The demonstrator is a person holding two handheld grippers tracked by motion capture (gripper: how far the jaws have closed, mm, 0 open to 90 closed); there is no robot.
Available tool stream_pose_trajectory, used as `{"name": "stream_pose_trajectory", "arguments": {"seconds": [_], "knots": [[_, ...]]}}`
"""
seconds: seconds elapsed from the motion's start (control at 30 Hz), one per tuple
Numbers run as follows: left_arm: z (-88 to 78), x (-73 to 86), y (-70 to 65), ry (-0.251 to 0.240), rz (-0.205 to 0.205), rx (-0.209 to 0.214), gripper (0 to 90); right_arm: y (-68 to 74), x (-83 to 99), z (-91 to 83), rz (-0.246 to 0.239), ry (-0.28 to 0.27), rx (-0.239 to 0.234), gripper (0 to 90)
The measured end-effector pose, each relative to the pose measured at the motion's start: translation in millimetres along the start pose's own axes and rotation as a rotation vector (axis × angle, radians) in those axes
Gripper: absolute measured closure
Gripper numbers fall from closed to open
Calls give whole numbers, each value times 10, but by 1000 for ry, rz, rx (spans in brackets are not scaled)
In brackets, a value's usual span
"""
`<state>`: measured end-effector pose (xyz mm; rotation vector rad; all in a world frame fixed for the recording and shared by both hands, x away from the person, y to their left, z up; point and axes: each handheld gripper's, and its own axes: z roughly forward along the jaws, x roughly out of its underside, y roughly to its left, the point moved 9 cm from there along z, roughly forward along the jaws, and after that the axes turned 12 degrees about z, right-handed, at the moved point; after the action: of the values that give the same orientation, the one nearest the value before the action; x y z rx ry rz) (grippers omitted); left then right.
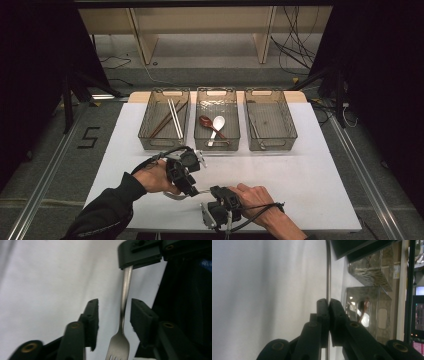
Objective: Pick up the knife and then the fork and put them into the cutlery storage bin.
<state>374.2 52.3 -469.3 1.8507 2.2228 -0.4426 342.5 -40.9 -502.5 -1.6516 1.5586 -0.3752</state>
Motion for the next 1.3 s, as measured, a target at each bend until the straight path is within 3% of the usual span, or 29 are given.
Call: {"name": "stream_pose_trajectory", "arguments": {"seconds": [0.1,0.23,0.43,0.7,0.97,1.1,1.3], "knots": [[-94,17,93,-68,-41,-16,434,-38,58,7,10,14,2,882],[-221,88,202,-110,-72,-87,336,-117,185,36,29,37,12,882],[-362,153,360,-185,-126,-182,264,-224,384,34,93,81,23,881],[-449,249,480,-319,-200,-260,226,-375,594,32,132,122,25,881],[-522,392,514,-423,-235,-341,198,-530,761,25,279,147,19,881],[-526,426,503,-484,-263,-354,185,-626,798,5,380,132,7,880],[-494,440,484,-520,-279,-374,178,-758,896,-12,516,125,-13,880]]}}
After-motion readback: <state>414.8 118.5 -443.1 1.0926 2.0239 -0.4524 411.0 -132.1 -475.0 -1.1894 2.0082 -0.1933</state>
